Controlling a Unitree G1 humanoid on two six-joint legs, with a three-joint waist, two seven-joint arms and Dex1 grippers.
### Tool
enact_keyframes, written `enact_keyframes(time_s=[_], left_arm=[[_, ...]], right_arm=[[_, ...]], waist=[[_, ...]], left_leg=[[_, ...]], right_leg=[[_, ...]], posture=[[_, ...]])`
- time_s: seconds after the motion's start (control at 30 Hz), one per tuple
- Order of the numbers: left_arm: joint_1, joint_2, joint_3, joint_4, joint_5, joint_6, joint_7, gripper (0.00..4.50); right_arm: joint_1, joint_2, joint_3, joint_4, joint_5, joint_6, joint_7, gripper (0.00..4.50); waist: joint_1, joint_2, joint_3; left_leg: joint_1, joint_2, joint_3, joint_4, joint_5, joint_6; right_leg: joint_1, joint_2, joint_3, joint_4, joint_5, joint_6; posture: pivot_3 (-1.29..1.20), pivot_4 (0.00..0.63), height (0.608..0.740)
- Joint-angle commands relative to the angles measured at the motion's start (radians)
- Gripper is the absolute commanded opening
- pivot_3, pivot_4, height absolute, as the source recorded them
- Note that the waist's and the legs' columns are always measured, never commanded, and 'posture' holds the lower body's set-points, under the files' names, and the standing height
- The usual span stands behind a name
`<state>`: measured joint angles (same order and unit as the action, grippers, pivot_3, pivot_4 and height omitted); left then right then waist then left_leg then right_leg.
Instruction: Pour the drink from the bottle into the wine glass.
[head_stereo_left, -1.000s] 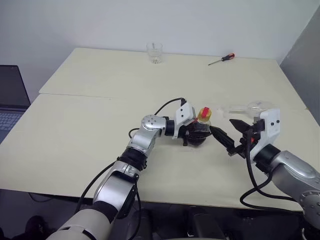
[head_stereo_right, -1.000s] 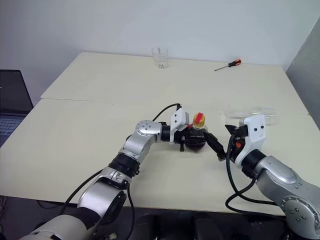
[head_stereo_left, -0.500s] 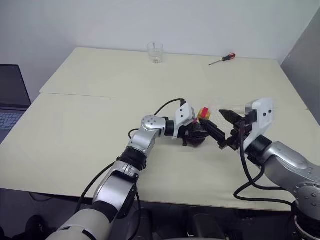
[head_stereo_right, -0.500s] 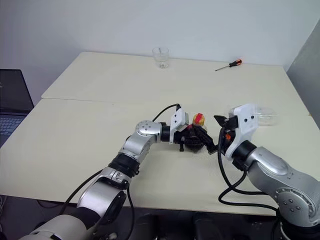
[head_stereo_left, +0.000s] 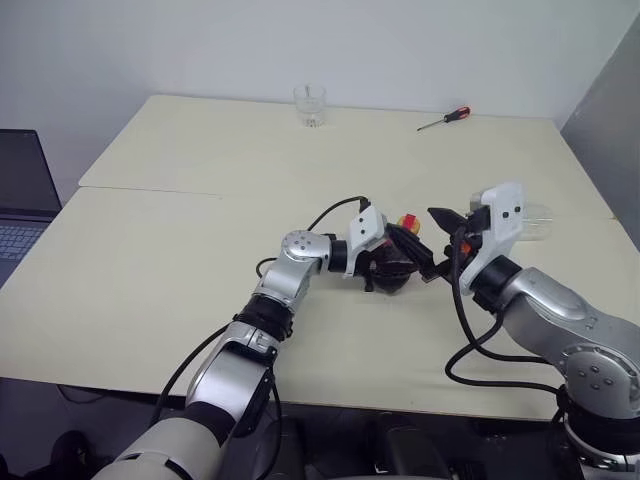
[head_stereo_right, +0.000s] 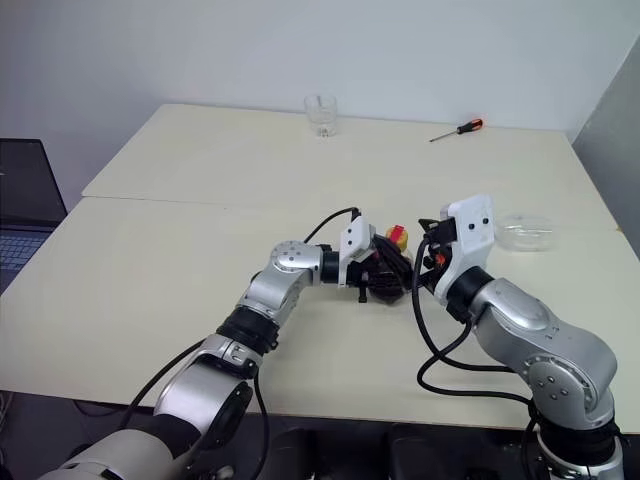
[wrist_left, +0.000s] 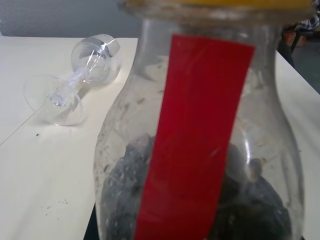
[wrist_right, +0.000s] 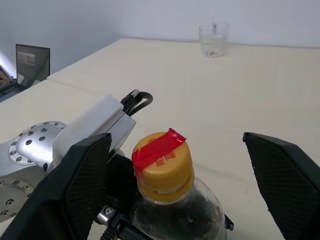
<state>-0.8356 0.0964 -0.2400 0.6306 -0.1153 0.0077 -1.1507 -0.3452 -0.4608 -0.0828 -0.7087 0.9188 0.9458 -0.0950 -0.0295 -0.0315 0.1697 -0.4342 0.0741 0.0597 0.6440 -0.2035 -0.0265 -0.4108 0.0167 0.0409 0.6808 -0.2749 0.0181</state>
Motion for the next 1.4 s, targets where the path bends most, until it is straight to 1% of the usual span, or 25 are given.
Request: enact_keyframes(time_s=[0.03, 0.5, 0.9, 1.4], left_arm=[[-0.022, -0.008, 0.01, -0.044, -0.019, -0.021, -0.006, 1.26], [-0.021, -0.004, 0.01, -0.048, -0.017, -0.019, -0.001, 1.26], [-0.024, -0.002, 0.008, -0.042, -0.013, -0.022, -0.002, 1.26], [-0.021, -0.003, 0.005, -0.041, -0.012, -0.021, -0.006, 1.26]], right_arm=[[-0.03, 0.011, -0.001, 0.001, -0.028, -0.018, 0.009, 4.5], [-0.011, 0.027, -0.033, 0.005, -0.064, -0.007, 0.037, 4.5], [0.026, 0.012, -0.065, -0.035, -0.039, 0.003, 0.065, 4.5], [0.081, -0.01, -0.103, -0.079, 0.008, 0.011, 0.061, 4.5]], waist=[[0.0, 0.0, 0.0], [0.0, 0.0, 0.0], [0.0, 0.0, 0.0], [0.0, 0.0, 0.0]], left_leg=[[0.0, 0.0, 0.0, 0.0, 0.0, 0.0], [0.0, 0.0, 0.0, 0.0, 0.0, 0.0], [0.0, 0.0, 0.0, 0.0, 0.0, 0.0], [0.0, 0.0, 0.0, 0.0, 0.0, 0.0]], right_leg=[[0.0, 0.0, 0.0, 0.0, 0.0, 0.0], [0.0, 0.0, 0.0, 0.0, 0.0, 0.0], [0.0, 0.0, 0.0, 0.0, 0.0, 0.0], [0.0, 0.0, 0.0, 0.0, 0.0, 0.0]], posture=[[0.0, 0.15, 0.74], [0.0, 0.15, 0.74], [0.0, 0.15, 0.74], [0.0, 0.15, 0.74]])
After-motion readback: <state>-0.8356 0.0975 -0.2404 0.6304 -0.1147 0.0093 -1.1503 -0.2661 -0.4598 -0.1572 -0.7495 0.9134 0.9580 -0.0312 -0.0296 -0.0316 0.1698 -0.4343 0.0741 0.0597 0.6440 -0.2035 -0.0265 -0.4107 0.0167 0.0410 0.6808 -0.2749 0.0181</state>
